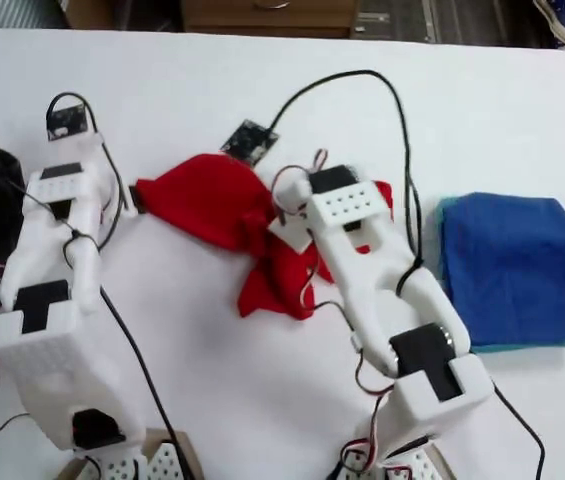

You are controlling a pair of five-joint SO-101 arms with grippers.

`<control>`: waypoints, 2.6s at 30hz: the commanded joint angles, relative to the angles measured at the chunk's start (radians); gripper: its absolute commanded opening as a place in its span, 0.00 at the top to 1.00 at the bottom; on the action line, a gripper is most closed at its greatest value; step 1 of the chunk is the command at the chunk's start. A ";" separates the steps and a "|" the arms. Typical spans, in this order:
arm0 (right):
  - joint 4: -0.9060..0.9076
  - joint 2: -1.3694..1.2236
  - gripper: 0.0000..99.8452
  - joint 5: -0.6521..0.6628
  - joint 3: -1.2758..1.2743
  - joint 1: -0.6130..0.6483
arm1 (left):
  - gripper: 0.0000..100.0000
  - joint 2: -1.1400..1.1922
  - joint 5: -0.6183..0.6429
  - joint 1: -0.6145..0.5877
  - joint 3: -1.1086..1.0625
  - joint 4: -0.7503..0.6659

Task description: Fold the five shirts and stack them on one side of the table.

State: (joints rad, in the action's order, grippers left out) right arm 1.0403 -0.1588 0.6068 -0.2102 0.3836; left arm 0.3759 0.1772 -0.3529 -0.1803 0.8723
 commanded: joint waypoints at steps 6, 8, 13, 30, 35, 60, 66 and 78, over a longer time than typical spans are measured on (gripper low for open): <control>-0.038 -0.133 0.99 0.003 0.144 -0.179 | 0.74 -0.005 0.002 -0.005 0.045 -0.009; -0.005 -0.133 0.97 0.003 0.187 -0.200 | 0.74 -0.005 0.002 -0.005 0.045 -0.009; 0.173 -0.131 0.98 0.003 0.405 -0.234 | 0.74 -0.005 0.002 -0.005 0.045 -0.009; 0.605 -0.136 0.98 0.210 1.111 -0.248 | 0.74 -0.005 0.002 -0.005 0.045 -0.009; 0.602 -0.142 0.98 0.227 1.117 -0.308 | 0.74 -0.005 0.002 -0.005 0.045 -0.009; 0.653 0.165 0.82 0.043 0.658 -0.045 | 0.74 -0.005 0.084 -0.055 0.047 -0.009; 0.648 0.308 0.82 0.052 0.503 -0.050 | 0.74 -0.005 0.084 -0.055 0.047 -0.009; 0.499 0.447 0.82 0.086 -0.005 0.119 | 0.74 -0.006 0.091 -0.060 0.042 -0.023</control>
State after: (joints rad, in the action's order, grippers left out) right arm 1.6157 0.1834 0.6743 -0.1074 0.4219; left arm 0.3759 0.2601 -0.4020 -0.1803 0.8677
